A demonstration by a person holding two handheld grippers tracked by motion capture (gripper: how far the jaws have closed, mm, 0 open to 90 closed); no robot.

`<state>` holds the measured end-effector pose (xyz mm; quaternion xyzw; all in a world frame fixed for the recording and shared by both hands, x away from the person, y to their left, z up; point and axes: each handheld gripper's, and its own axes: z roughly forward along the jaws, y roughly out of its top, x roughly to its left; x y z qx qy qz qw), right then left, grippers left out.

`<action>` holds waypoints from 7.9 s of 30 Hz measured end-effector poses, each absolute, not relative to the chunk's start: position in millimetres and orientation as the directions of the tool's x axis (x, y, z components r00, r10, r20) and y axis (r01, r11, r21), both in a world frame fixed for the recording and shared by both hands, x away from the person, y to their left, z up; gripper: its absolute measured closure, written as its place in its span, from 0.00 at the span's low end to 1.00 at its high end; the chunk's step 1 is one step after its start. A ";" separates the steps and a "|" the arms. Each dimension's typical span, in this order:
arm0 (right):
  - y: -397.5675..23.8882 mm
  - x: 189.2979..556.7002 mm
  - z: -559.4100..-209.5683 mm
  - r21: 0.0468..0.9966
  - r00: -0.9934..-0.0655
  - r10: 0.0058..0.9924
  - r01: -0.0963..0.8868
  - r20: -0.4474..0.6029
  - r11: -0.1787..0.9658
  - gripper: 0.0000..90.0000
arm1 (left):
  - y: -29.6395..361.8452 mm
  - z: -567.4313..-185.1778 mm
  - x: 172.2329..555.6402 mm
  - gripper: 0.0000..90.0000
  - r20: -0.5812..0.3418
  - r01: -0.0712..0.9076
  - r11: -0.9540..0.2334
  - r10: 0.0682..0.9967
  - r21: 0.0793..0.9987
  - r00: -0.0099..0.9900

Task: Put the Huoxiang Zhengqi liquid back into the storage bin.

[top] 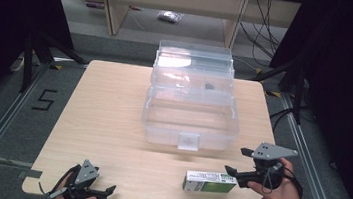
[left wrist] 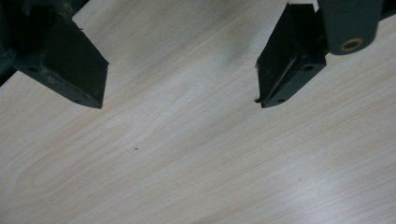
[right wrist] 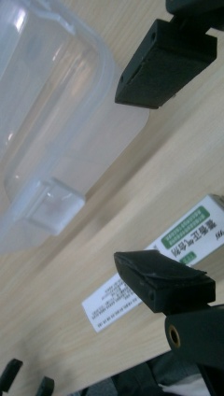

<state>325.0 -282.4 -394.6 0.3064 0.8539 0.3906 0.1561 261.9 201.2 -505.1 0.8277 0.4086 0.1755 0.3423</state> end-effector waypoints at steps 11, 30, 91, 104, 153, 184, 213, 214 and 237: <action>-254.4 319.7 -385.2 0.674 -0.851 0.520 0.344 -0.072 0.654 0.25 | 199.8 -506.1 261.4 0.18 0.002 0.556 -0.410 0.807 0.723 0.591; -218.6 327.7 -401.2 0.481 -0.923 0.373 0.285 -0.095 0.829 0.20 | 199.4 -506.8 262.2 0.18 0.002 0.553 -0.409 0.806 0.726 0.593; -174.3 352.0 -428.7 0.084 -0.996 0.079 0.074 -0.052 0.994 0.71 | 199.2 -507.1 261.7 0.18 -0.003 0.552 -0.416 0.797 0.722 0.604; -172.8 356.1 -410.6 0.065 -0.994 0.091 0.088 -0.054 0.994 0.72 | 199.8 -506.5 261.7 0.18 -0.001 0.555 -0.416 0.799 0.721 0.601; -180.4 421.2 -286.8 0.204 -0.986 0.132 0.109 -0.099 0.973 0.72 | 199.7 -506.3 262.1 0.18 -0.001 0.555 -0.421 0.796 0.718 0.605; -178.5 508.8 -315.8 0.188 -0.987 0.146 0.130 -0.074 0.974 0.72 | 199.6 -506.2 261.7 0.18 -0.006 0.549 -0.419 0.792 0.723 0.611; -183.3 528.2 -362.5 0.121 -0.991 0.125 0.118 -0.053 0.986 0.72 | 200.2 -506.2 260.7 0.18 -0.007 0.554 -0.420 0.792 0.719 0.610; -183.0 528.0 -363.9 0.124 -0.991 0.128 0.122 -0.042 0.985 0.72 | 200.4 -506.3 260.9 0.18 -0.007 0.554 -0.422 0.791 0.717 0.612; -180.4 529.9 -389.6 0.038 -0.993 0.114 0.113 -0.038 0.993 0.71 | 201.2 -506.5 260.9 0.18 0.001 0.557 -0.430 0.792 0.711 0.610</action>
